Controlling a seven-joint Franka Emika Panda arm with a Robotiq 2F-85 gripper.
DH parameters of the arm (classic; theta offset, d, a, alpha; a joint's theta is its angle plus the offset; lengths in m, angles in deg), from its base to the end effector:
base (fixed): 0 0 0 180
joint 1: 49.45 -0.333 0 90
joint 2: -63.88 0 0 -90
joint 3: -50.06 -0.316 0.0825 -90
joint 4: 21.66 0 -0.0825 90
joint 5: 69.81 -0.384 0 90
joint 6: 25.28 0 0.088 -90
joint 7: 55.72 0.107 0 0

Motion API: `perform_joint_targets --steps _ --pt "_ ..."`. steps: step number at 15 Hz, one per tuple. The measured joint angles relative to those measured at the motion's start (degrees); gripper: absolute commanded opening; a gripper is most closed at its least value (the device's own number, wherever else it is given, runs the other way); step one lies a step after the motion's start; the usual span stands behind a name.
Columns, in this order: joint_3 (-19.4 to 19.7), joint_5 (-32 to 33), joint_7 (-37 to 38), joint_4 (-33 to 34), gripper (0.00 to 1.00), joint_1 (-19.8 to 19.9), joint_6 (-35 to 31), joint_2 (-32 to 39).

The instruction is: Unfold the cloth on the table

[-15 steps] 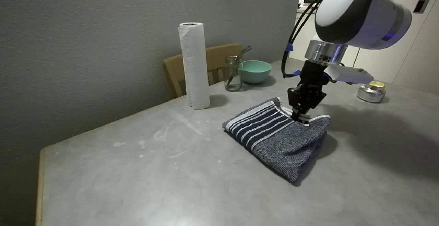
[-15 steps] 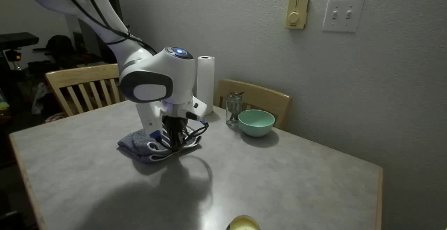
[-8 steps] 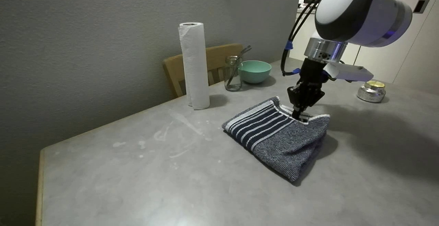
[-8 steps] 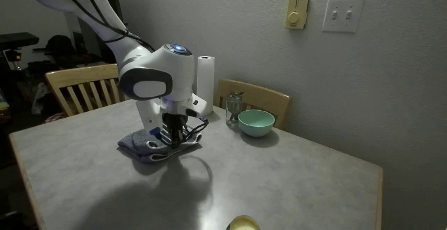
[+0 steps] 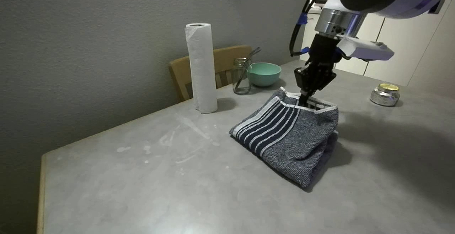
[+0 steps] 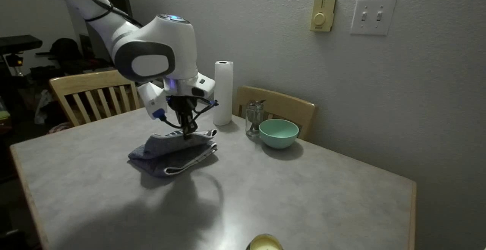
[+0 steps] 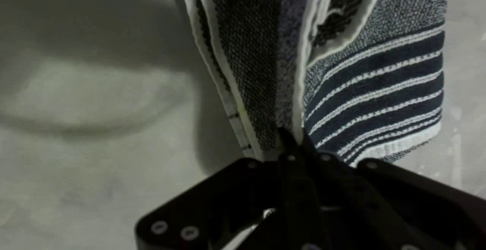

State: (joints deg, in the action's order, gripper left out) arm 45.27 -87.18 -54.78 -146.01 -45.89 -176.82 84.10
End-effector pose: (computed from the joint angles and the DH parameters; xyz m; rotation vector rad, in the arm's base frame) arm 0.5759 0.0042 0.2402 -2.9212 0.3824 -0.1697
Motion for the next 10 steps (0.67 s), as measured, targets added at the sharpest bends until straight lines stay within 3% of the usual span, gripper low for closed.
perform_joint_targets --steps 5,10 --pt "-1.7 -0.01 -0.06 -0.36 0.01 -2.92 0.02 -1.81" --pt "-6.32 -0.2 -0.53 0.72 0.01 -6.23 -0.07 0.35"
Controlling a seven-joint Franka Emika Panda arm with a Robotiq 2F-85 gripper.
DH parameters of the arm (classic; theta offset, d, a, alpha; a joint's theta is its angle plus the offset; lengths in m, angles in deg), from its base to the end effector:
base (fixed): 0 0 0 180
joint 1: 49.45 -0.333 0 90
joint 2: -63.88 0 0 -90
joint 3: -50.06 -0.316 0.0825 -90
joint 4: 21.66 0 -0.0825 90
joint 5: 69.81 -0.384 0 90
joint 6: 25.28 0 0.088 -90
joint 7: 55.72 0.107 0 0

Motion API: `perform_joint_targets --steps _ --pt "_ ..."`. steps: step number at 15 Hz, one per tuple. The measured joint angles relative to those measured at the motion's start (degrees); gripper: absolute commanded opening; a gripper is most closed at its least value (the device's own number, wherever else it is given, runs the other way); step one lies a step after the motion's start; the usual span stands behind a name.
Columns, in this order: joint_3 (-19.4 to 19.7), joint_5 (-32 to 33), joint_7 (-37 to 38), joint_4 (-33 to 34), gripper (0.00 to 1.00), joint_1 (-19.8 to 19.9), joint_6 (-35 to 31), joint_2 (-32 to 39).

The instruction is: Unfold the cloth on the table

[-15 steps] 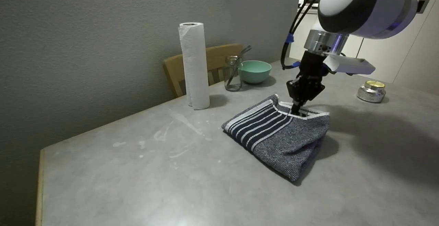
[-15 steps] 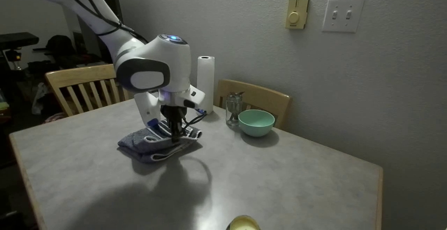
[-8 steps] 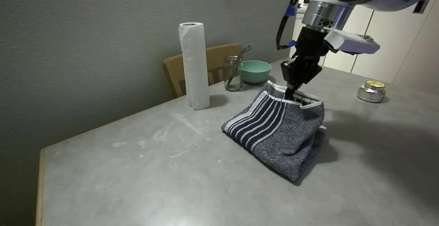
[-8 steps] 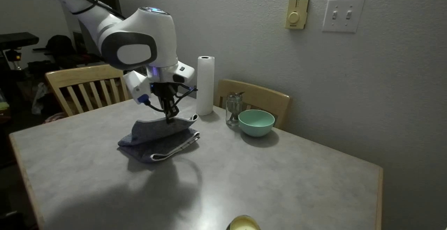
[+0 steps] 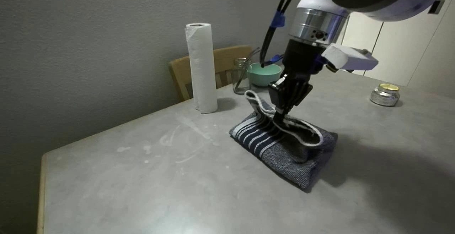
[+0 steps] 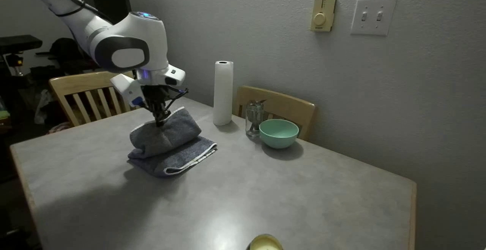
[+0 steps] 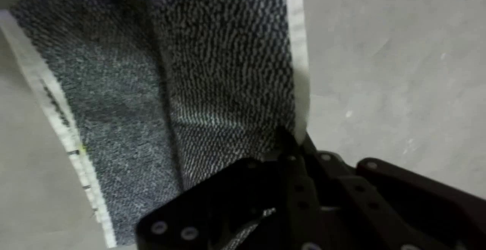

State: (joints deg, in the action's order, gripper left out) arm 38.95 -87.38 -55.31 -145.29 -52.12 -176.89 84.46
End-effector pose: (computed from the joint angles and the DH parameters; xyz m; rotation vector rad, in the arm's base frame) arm 0.5658 0.1295 0.2443 -2.8939 0.0643 -0.1415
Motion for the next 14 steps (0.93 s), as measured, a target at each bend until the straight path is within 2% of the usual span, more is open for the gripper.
perform_joint_targets --steps 6,14 --pt "-3.32 0.12 -1.24 5.35 0.01 -3.67 -0.02 5.63" --pt "-6.15 0.2 -3.58 15.67 0.01 -6.92 -0.02 14.72"
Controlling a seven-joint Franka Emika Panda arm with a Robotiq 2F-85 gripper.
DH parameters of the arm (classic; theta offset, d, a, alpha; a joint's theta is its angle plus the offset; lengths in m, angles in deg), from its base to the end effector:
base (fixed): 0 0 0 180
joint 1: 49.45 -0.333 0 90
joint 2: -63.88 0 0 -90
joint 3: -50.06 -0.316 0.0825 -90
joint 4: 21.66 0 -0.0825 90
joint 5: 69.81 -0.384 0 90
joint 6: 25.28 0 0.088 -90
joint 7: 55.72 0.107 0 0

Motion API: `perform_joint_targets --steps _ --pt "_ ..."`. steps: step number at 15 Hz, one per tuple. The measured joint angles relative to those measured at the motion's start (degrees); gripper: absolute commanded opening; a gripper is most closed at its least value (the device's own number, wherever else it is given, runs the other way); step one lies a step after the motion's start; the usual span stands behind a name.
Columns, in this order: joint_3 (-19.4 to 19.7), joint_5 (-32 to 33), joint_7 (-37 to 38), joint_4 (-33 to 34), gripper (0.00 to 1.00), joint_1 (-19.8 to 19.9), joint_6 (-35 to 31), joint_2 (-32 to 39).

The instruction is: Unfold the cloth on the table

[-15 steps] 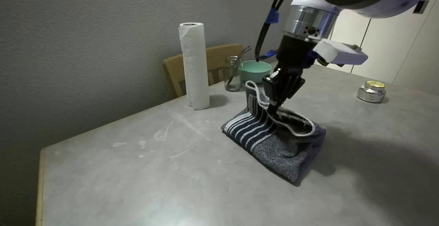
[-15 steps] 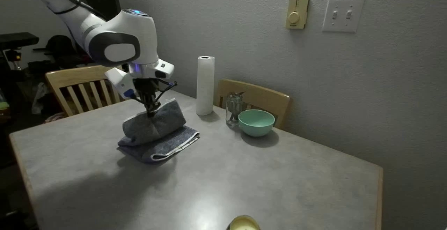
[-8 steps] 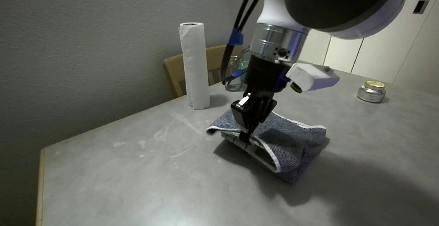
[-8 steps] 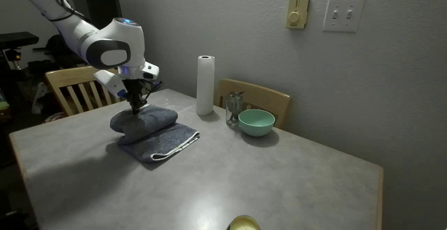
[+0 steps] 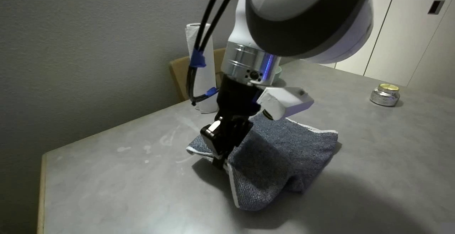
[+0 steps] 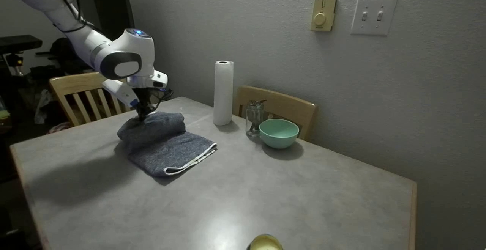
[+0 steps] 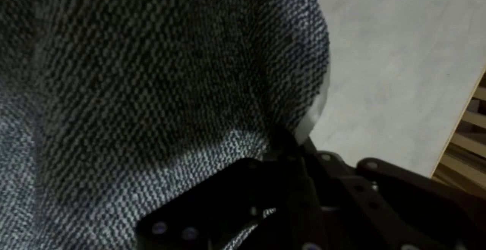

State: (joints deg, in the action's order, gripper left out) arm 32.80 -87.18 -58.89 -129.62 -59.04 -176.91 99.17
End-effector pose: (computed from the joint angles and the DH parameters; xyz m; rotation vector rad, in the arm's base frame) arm 0.5893 0.2755 0.2057 -2.7691 -0.2773 -0.1148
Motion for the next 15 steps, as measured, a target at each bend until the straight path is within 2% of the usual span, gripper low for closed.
perform_joint_targets --steps 7,8,9,10,15 --pt "-2.54 0.0 -0.89 6.67 0.01 -1.33 0.09 5.77" --pt "-2.8 0.0 -0.97 7.16 0.28 -1.31 0.12 6.33" --pt "-2.99 0.0 -1.0 7.62 0.29 -1.3 0.14 6.82" --pt "-3.11 0.0 -1.01 8.0 0.35 -1.31 0.18 7.28" --pt "-2.89 0.02 -1.06 8.16 0.72 -0.79 0.19 7.52"
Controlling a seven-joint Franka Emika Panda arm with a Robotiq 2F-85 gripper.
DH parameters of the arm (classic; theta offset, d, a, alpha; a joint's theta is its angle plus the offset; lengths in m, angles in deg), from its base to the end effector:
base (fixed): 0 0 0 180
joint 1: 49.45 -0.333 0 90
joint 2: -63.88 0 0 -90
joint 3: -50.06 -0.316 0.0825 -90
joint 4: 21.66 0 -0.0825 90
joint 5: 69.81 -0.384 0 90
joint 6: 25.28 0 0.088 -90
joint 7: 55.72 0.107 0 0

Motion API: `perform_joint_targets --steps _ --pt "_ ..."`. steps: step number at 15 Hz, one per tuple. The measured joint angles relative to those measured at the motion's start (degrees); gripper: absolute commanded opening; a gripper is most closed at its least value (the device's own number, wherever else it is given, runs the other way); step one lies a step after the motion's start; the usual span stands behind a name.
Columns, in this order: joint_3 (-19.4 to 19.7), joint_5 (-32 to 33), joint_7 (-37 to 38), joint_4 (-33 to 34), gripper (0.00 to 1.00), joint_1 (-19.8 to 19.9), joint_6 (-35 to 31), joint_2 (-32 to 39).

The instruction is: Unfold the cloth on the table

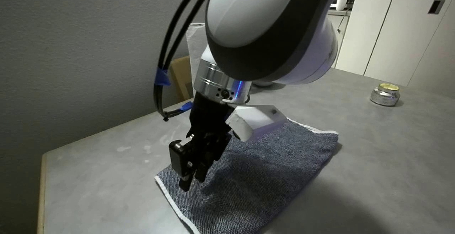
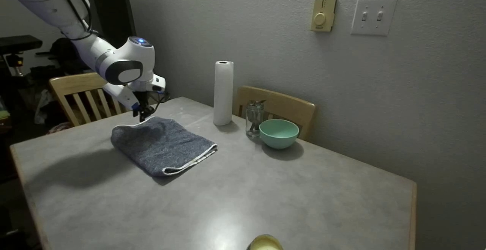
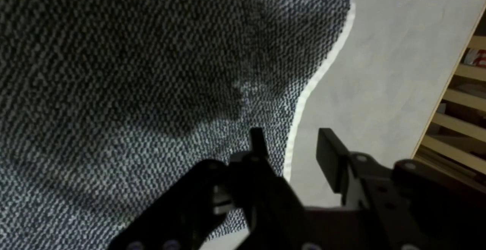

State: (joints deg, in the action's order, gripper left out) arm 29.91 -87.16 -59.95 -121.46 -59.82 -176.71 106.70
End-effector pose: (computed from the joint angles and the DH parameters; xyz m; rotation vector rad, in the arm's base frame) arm 0.6035 0.3178 0.1844 -2.6966 -0.3254 -0.1056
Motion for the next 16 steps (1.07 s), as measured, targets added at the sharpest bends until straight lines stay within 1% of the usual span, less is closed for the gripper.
perform_joint_targets --steps 2,3,4,7,11,14,16 --pt "0.83 0.46 0.0 -0.54 0.86 0.13 -0.01 -0.79" --pt "1.45 0.87 0.0 -1.25 0.92 0.2 -0.02 -1.67" --pt "2.25 1.36 0.01 -2.35 0.99 0.27 -0.04 -2.83" --pt "4.9 2.78 0.47 -7.66 1.0 0.42 -0.02 -8.12" --pt "7.63 7.02 3.34 -16.53 1.0 0.02 0.58 -17.04" --pt "8.44 9.74 5.24 -22.09 1.0 -0.25 1.71 -22.48" --pt "8.4 9.79 5.33 -22.67 1.0 -0.25 1.74 -23.2"
